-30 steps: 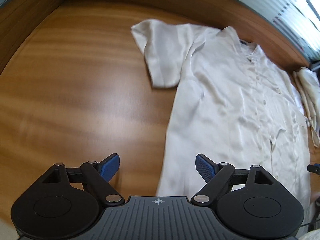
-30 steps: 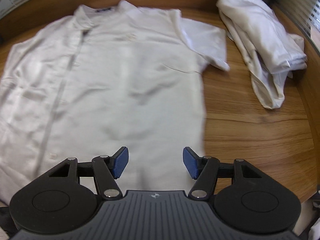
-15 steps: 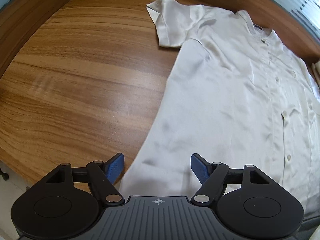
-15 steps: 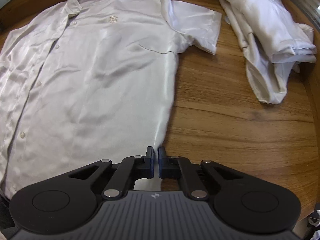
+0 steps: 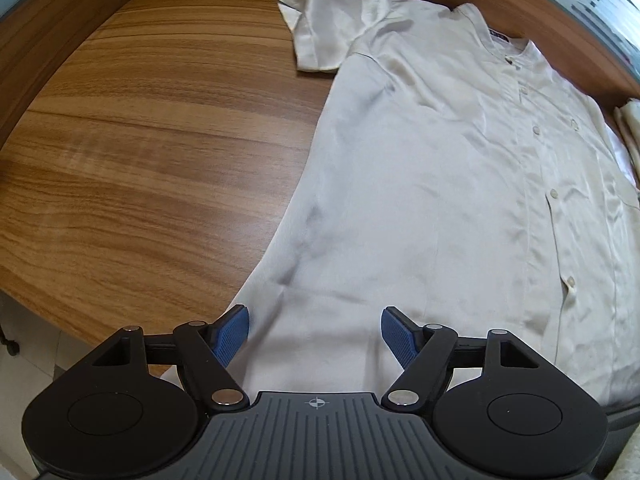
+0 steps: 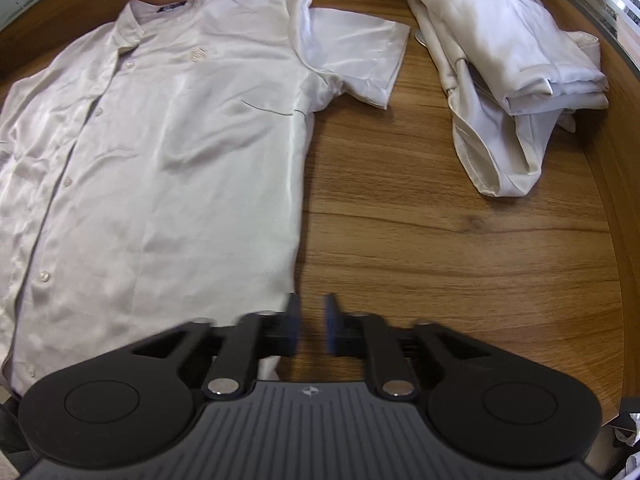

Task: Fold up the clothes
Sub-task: 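Withdraw both open grippers above the flattened shirt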

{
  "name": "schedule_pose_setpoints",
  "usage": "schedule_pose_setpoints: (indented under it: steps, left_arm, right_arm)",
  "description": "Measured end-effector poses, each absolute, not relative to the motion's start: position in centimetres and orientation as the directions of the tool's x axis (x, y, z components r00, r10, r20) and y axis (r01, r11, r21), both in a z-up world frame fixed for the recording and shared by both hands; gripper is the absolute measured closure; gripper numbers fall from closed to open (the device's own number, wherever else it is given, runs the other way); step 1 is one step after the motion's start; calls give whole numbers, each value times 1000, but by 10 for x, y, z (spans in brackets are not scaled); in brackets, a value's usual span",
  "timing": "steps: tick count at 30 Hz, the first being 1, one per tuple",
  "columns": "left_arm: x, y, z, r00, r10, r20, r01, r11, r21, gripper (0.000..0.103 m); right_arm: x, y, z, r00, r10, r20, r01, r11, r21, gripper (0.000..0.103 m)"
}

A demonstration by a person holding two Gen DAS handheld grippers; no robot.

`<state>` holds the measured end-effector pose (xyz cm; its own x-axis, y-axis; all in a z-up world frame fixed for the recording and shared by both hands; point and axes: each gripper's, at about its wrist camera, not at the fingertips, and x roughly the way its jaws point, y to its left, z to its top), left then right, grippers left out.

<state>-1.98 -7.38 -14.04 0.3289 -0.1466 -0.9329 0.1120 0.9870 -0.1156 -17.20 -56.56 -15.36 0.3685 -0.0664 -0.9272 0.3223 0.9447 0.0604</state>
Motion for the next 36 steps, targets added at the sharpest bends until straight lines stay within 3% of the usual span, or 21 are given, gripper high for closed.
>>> schedule_pose_setpoints:
  steps: [11,13,15,16,23,26,29,36]
  left_arm:
    - [-20,-68,-132,348,-126,-929,98,990,-97,25]
    - [-21,-67,-132,351,-124,-928,97,991,-96,23]
    - [-22,-66,-131,353,-123,-927,97,991,-94,23]
    - [-23,-66,-131,354,-121,-927,98,991,-93,23]
    - [-23,-62,-124,373,-120,-920,96,991,-90,23]
    - [-19,-59,-120,386,-118,-915,89,992,-91,23]
    - [-6,-58,-118,395,-118,-911,103,991,-84,23]
    - [52,-55,-112,424,-125,-897,174,983,-55,24]
  right_arm:
    - [-176,-555,-163,362,-27,-932,288,954,84,67]
    - [-177,-552,-164,359,-20,-933,278,957,87,72]
    - [-178,-550,-166,354,-12,-935,266,960,89,100]
    - [-179,-548,-166,351,-11,-936,258,962,86,102]
    - [-184,-544,-164,343,-58,-938,245,969,30,103]
    - [-184,-545,-161,344,-49,-938,249,968,40,97]
    - [-185,-541,-151,367,-51,-929,247,968,44,67]
    - [-193,-524,-126,412,-49,-910,287,955,78,58]
